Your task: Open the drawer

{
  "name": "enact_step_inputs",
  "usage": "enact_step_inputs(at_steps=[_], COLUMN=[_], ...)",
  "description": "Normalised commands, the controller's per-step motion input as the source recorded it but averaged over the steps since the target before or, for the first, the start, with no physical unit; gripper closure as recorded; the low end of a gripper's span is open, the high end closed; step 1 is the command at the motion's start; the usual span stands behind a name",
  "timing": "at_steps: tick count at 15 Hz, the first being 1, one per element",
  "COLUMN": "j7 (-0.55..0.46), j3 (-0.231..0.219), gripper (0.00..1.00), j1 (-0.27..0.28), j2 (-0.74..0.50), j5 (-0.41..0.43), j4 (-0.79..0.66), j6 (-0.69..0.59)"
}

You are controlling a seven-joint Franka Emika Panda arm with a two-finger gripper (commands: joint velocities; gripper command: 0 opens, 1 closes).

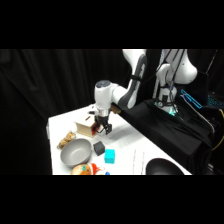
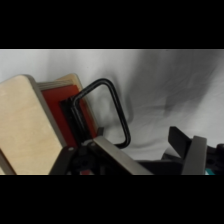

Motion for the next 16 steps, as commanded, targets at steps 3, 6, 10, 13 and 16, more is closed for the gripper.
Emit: enact_step_inputs(at_steps=[3,6,10,13,16], j7=[0.08,0.09,0.09,0.10,0.11], j3=[-0.144,-0.137,-0.128,-0.123,-0.108], gripper=[0.00,0.00,0.00,0.00,0.00], j1=[0.110,0.111,0.126,0.132,0.147], j2=[0.06,0.09,0.09,0.07,-0.01], j5=[-0.171,-0.160,-0.140,-0.125,-0.115], j4=[-0.05,-0.02,-0.01,-0.01,-0.06], j6=[0.26,0.26,0.23,0.21,0.16])
